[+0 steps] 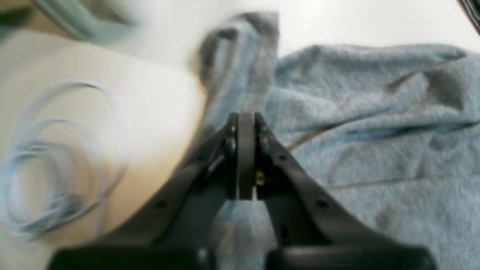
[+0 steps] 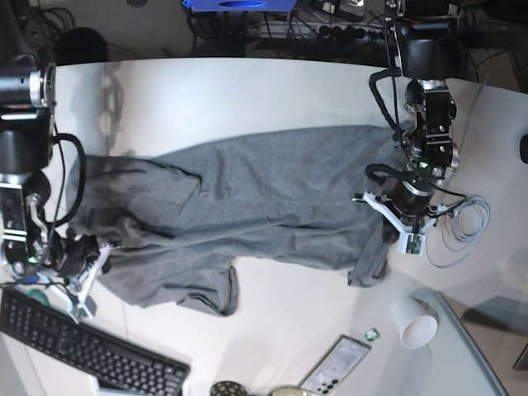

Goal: Layout the t-shirt on the table in an organized manner, then fold the t-shirt properly
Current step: 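Grasp opposite shirt ends with both grippers and pull them apart, then release the shirt end with the right gripper and lift it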

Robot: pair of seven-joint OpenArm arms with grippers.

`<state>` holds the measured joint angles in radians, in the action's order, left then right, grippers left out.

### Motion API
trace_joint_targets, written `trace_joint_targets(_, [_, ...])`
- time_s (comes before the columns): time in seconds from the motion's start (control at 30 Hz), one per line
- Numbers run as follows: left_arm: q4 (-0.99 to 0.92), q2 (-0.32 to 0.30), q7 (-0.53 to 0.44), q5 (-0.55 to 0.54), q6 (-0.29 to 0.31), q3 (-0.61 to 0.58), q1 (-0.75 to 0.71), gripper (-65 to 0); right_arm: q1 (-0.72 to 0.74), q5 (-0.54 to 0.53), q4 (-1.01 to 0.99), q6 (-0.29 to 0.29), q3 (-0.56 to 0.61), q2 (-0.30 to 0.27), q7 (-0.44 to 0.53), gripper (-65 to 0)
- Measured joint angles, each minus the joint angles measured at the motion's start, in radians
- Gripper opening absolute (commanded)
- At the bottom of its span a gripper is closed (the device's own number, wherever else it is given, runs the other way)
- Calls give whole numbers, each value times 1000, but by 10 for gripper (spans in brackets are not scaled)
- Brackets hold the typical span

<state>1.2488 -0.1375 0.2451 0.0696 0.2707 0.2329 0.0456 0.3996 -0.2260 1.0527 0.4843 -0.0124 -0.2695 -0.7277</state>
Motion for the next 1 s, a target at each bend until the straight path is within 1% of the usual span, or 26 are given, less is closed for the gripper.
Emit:
trace_joint_targets(0.03, [48,5,-2,-1,5,26,-30,-650,-45,-17,97,2,-35,1,-19,-506])
trace_joint_targets(0.1, [138,4,1,-1,1,82,-108,-650,-145,-21,250,8,-85,11,-69,-375])
trace_joint_targets(0.17, [188,-3,5,2,-3,125,-166,-650,-208,-2,302,9,-116,14,-121,-222])
trace_joint_targets(0.2, [197,-7,5,2,-10,137,-183,-650,-225,-2,301,5,-119,10,-124,-162])
trace_joint_targets(0.23, [205,-8,1,1,-5,152,-203,-650,-242,-3,294,5,-119,6,-111,-117])
trace_joint_targets(0.27, [206,-6,-2,1,0,171,-219,-650,-249,-2,272,3,-119,7,-96,-108])
trace_joint_targets(0.3, [206,0,-2,-3,14,192,-235,-650,-254,-3,240,3,-119,7,-66,-113])
trace_joint_targets(0.37, [206,2,-1,1,13,240,-269,-650,-265,-9,182,4,-119,11,-24,-140])
trace_joint_targets(0.53, [203,-5,5,2,-1,333,-310,-650,-270,-3,87,3,-119,10,13,-191])
trace_joint_targets(0.57, [203,-3,4,0,5,341,-312,-650,-267,-6,74,3,-119,10,29,-215])
trace_joint_targets(0.6, [203,-1,5,0,10,348,-314,-650,-266,-5,66,3,-119,10,28,-257])
trace_joint_targets(0.67, [203,-2,-3,0,9,355,-324,-650,-267,-4,65,5,-119,10,29,-390])
trace_joint_targets(0.73, [203,-2,-2,0,9,357,-332,-650,-267,-7,67,5,-119,10,28,-572])
trace_joint_targets(0.77, [203,0,1,0,7,357,-333,-650,-266,-8,68,5,-119,10,29,-645])
trace_joint_targets(0.83, [203,-1,1,0,9,357,-331,-650,-267,-10,69,5,-119,10,27,-647])
trace_joint_targets(0.87, [203,-1,0,0,8,357,-328,-650,-268,-10,74,5,-120,10,10,-635])
trace_joint_targets(0.9, [203,-1,-2,0,8,357,-328,-650,-275,-6,93,5,-120,10,-19,-641])
trace_joint_targets(0.93, [203,-1,-2,0,9,357,-328,-650,-291,-6,129,5,-127,11,-40,-647])
trace_joint_targets(1.0, [204,0,-2,0,10,356,-332,-650,-341,-14,228,6,-166,17,-53,-650])
